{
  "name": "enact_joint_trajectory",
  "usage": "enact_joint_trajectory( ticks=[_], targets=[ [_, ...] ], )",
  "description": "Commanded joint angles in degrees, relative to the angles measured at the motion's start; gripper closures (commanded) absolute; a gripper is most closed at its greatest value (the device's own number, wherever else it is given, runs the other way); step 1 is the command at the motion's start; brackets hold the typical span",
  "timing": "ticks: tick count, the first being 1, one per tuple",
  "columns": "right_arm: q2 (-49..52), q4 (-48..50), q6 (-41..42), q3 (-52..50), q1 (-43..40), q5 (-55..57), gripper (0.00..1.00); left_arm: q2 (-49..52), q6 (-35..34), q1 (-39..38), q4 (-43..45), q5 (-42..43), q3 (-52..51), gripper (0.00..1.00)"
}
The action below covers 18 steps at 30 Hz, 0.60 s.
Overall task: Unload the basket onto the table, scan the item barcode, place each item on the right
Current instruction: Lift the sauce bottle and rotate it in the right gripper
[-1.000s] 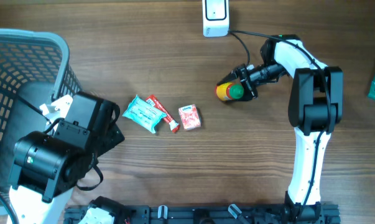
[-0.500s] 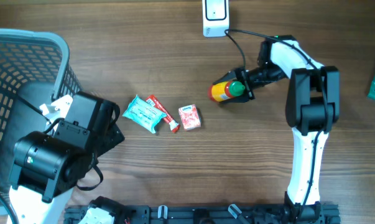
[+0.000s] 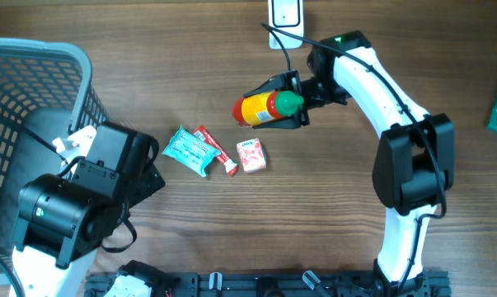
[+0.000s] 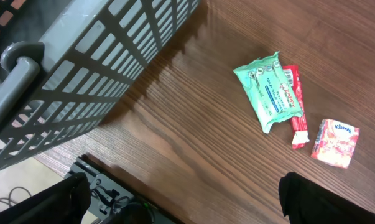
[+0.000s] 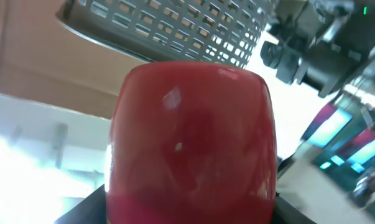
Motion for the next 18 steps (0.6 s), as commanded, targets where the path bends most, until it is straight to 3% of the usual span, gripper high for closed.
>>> enact_joint_trajectory(
  ticks=[1, 5, 10, 14, 18],
  targets=[
    [-3.3, 0.0, 14.6, 0.1, -0.4, -3.7, 0.82, -0.1, 0.9, -0.3, 0.0, -0.9, 0.1, 0.00],
    [-3.7, 0.0, 22.2, 0.1, -1.6, -3.7, 0.85, -0.1, 0.9, -0.3, 0.0, -0.9, 0.2, 0.00],
    [-3.7, 2.1, 19.9, 0.1, -2.9, -3.5, 0.85, -0.1, 0.9, -0.3, 0.0, -0.9, 0.2, 0.00],
    [-3.7, 19.7, 10.1, 0.1, -3.0, 10.9, 0.85, -0.1, 0.9, -0.3, 0.0, -0.9, 0.2, 0.00],
    [-3.7, 26.9, 9.9, 0.1, -3.5, 31.9, 0.85, -0.1, 0.9, -0.3, 0.0, -0.9, 0.2, 0.00]
  ],
)
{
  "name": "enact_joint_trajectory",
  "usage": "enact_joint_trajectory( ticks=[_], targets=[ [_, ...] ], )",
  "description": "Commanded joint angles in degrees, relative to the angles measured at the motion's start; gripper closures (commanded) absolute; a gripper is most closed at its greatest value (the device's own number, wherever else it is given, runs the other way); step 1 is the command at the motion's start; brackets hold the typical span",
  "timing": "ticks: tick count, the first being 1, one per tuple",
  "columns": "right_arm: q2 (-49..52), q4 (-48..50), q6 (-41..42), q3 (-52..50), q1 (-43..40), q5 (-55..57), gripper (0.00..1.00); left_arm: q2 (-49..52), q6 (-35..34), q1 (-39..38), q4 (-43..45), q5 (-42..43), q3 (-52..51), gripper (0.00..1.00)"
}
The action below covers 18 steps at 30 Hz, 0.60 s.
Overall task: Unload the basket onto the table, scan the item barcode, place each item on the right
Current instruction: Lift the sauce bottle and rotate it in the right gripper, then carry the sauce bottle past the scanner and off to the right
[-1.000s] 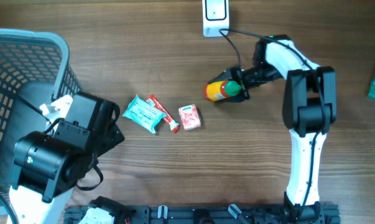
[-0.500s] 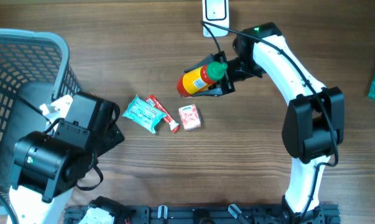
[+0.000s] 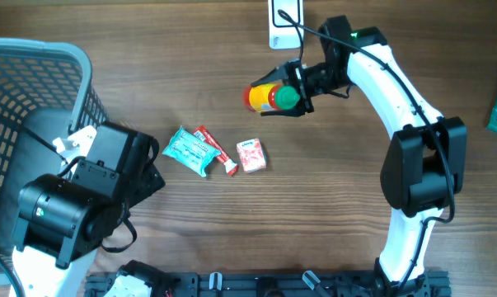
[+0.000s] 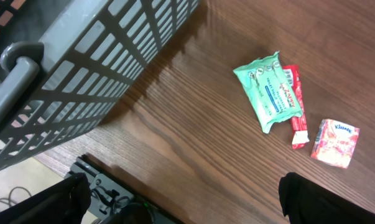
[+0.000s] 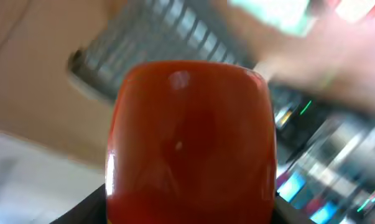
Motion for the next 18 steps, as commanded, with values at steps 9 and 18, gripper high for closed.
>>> enact_joint_trajectory(
  ticks=[9, 18],
  targets=[
    [-3.3, 4.1, 5.2, 3.7, -10.3, 43.9, 0.95, -0.1, 0.9, -0.3, 0.0, -0.9, 0.1, 0.00],
    [-3.7, 24.8, 8.3, 4.8, -8.9, 62.2, 0.76, -0.1, 0.9, -0.3, 0.0, -0.9, 0.1, 0.00]
  ],
)
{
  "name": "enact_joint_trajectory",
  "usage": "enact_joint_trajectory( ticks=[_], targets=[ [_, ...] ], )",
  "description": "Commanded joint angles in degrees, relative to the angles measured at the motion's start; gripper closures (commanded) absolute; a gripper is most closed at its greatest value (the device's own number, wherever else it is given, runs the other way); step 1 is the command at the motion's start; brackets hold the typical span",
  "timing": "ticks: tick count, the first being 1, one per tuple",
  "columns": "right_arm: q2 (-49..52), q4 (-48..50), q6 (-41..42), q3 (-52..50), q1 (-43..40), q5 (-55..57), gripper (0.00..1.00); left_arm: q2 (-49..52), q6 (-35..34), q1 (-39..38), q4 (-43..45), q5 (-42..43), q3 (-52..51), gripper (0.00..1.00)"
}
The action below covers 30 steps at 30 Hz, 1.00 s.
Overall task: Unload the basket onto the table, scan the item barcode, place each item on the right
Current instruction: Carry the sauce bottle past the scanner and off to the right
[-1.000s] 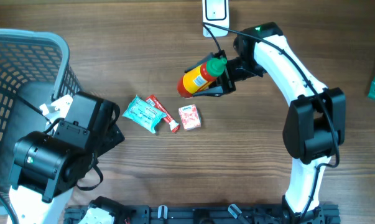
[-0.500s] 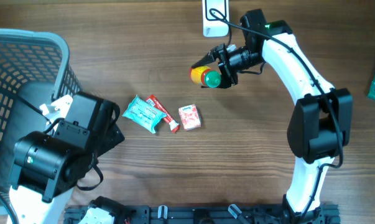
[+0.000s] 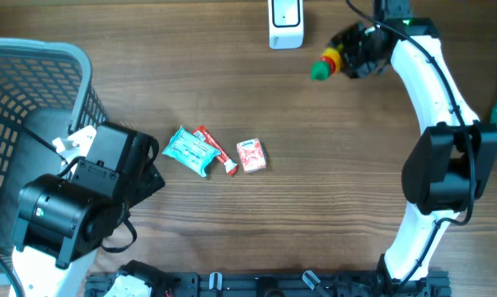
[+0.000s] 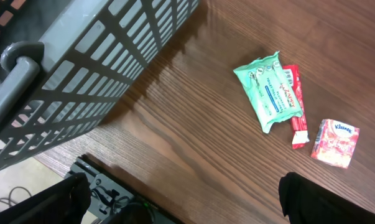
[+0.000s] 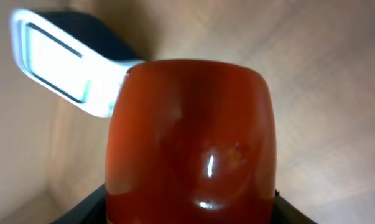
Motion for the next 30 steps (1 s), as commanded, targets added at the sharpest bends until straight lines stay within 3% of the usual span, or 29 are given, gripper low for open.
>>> enact_joint_trajectory(
  ticks=[1, 9, 12, 15, 22, 26, 30],
  targets=[
    [-2.4, 8.0, 0.4, 1.7, 2.7, 10.6, 0.72, -0.1, 0.9, -0.3, 0.0, -0.9, 0.2, 0.00],
    [3.4, 33.6, -0.3, 1.7, 11.4, 27.4, 0.64, -0.1, 0.9, -0.3, 0.0, -0.9, 0.2, 0.00],
    [8.4, 43.8, 2.0, 2.0, 11.9, 27.5, 0.63, -0.1, 0.9, -0.3, 0.0, -0.9, 0.2, 0.00],
    [13.9, 47.6, 4.5, 6.2, 12.0, 25.2, 0.61, -0.1, 0.9, -0.3, 0.0, -0.9, 0.1, 0.00],
    [19.4, 39.1, 3.1, 17.0, 11.3, 22.7, 0.61, -0.1, 0.9, -0.3, 0.0, -0.9, 0.2, 0.00],
    [16.7, 20.5, -1.9, 25.4, 5.6, 22.8, 0.61, -0.1, 0.9, -0.3, 0.0, -0.9, 0.2, 0.00],
    [14.5, 2.1, -5.7, 27.3, -8.3, 23.5, 0.60, -0.1, 0.9, -0.3, 0.0, -0.9, 0.2, 0.00]
  ],
)
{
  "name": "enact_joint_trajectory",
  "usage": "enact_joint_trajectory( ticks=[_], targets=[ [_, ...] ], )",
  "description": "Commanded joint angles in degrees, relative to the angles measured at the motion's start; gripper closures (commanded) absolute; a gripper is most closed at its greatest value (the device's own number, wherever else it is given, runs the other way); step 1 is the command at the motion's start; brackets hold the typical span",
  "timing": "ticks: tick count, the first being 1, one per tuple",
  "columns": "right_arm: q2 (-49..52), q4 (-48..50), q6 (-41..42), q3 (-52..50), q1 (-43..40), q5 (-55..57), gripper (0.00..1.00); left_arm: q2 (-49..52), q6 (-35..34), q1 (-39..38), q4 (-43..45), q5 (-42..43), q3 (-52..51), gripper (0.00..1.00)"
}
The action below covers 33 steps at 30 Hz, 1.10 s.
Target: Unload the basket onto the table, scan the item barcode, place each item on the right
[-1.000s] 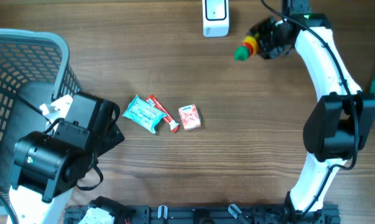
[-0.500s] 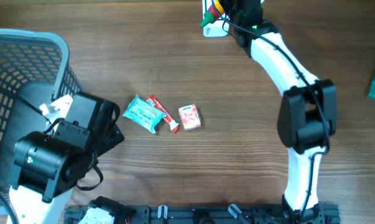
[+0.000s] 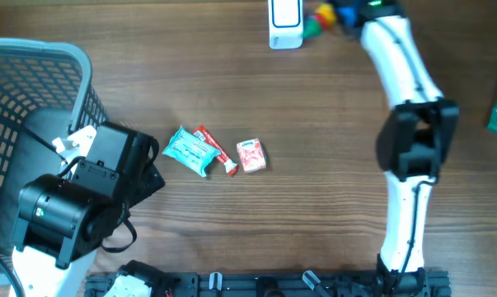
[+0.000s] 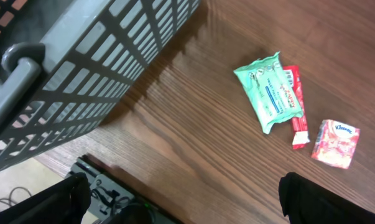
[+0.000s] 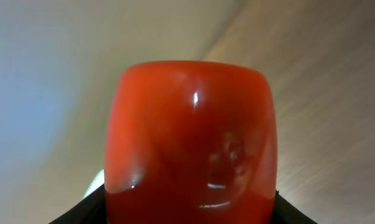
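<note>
The sauce bottle [image 3: 321, 18], red and yellow with a green cap, is held at the table's far edge. Its cap is close to the right side of the white scanner [image 3: 285, 20]. My right gripper [image 3: 340, 13] is shut on it. In the right wrist view the bottle's red body [image 5: 190, 143] fills the frame and a pale sliver of something shows at its lower left. My left gripper [image 4: 187, 202] is open and holds nothing, low at the table's left front beside the basket.
A grey mesh basket [image 3: 34, 66] stands at the left. A teal wipes pack [image 3: 189, 150], a red sachet [image 3: 218, 151] and a small tissue pack [image 3: 250, 155] lie mid-table. A green box shows at the right edge.
My right gripper has moved with the bottle from just right of and below the scanner to the far edge, cap now beside the scanner. The left arm has not moved.
My right gripper held the bottle over the table's middle, above the small packs. It was then a little farther back, then to the right of the scanner, and now at the far edge next to it. The left arm stayed still throughout.
</note>
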Motion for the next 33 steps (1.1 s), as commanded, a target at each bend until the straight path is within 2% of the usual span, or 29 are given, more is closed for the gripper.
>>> enact_joint_trajectory(
  ticks=[1, 6, 11, 14, 15, 16, 17, 18, 20, 23, 25, 28, 33],
  targets=[
    [-3.7, -9.1, -5.4, 1.9, -12.9, 3.7, 0.60, -0.1, 0.9, -0.3, 0.0, -0.8, 0.2, 0.00],
    [-1.1, -19.4, -17.5, 1.9, -30.6, 17.0, 0.56, -0.1, 0.9, -0.3, 0.0, -0.8, 0.2, 0.00],
    [2.5, -24.9, -19.3, 1.7, -43.3, 18.6, 0.54, -0.1, 0.9, -0.3, 0.0, -0.8, 0.2, 0.00],
    [3.2, -24.8, -24.1, 1.2, -48.1, 14.1, 0.39, -0.1, 0.9, -0.3, 0.0, -0.8, 0.2, 0.00],
    [3.1, -24.5, -24.6, 1.2, -49.0, 9.5, 0.28, -0.1, 0.9, -0.3, 0.0, -0.8, 0.2, 0.00],
    [3.1, -24.5, -25.5, 1.2, -49.2, 6.9, 0.23, -0.1, 0.9, -0.3, 0.0, -0.8, 0.2, 0.00],
    [3.1, -24.5, -26.3, 1.3, -49.1, 5.2, 0.05, -0.1, 0.9, -0.3, 0.0, -0.8, 0.1, 0.00],
    [2.8, -25.1, -26.0, 1.5, -48.7, 5.2, 0.00, -0.1, 0.9, -0.3, 0.0, -0.8, 0.2, 0.00],
    [1.1, -25.4, -26.0, 1.6, -47.4, 2.7, 0.00, -0.1, 0.9, -0.3, 0.0, -0.8, 0.1, 0.00],
    [-6.8, -24.3, -25.9, 1.6, -44.7, -9.5, 0.01, -0.1, 0.9, -0.3, 0.0, -0.8, 0.1, 0.00],
    [-12.3, -24.7, -25.9, 1.6, -41.1, -13.7, 0.01, -0.1, 0.9, -0.3, 0.0, -0.8, 0.2, 0.00],
    [-17.5, -31.5, -25.8, 1.6, -29.6, -15.1, 0.00, -0.1, 0.9, -0.3, -0.1, -0.8, 0.2, 0.00],
    [-17.4, -44.7, -26.0, -1.2, -10.8, -19.2, 0.00, -0.1, 0.9, -0.3, 0.0, -0.8, 0.2, 0.00]
  ],
)
